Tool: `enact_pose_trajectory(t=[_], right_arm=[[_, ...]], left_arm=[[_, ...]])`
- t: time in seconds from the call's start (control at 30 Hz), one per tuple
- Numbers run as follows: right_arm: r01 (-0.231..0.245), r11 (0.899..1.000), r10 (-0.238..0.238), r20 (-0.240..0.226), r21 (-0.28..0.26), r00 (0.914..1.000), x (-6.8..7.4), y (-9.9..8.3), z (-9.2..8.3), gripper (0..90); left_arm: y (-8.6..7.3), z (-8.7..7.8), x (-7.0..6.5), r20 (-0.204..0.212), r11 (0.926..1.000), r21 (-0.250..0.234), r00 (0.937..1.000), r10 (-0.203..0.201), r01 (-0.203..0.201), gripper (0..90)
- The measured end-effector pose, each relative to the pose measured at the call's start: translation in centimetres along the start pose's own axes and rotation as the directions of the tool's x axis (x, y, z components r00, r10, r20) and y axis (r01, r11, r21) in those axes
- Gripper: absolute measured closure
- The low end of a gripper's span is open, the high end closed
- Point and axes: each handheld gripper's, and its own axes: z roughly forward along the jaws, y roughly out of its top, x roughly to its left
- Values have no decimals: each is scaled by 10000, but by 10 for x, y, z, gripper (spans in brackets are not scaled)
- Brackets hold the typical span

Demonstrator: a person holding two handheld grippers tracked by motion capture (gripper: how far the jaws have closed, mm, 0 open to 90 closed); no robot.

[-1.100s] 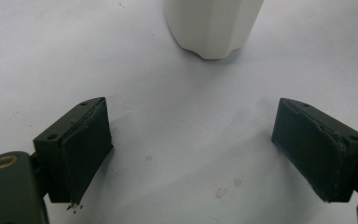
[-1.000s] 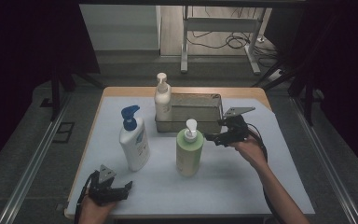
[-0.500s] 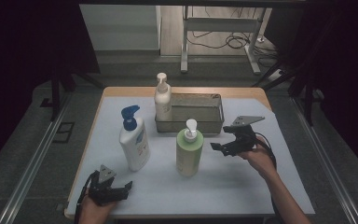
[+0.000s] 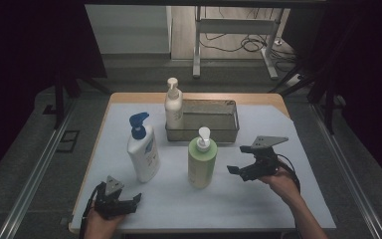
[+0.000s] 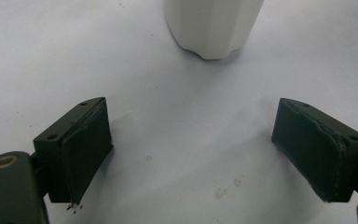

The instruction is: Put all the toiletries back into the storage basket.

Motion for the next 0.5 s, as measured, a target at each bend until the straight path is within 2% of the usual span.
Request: enact_pose_trajectory(t=[0.07, 0.37, 0.5], right_arm=[[-98, 9999, 97, -194, -38, 9998, 4, -2, 0, 61], [-9, 10000, 3, -682, -94, 9977, 24, -1, 6, 33], [251, 9997, -255, -746, -57, 9969, 32, 3, 11, 26]], left_arm=[[0, 0, 0, 4, 10000, 2, 10000, -1, 1, 114], [0, 0, 0, -3, 10000, 1, 10000, 2, -2, 114], [0, 0, 0, 3, 10000, 3, 10000, 18, -18, 114]])
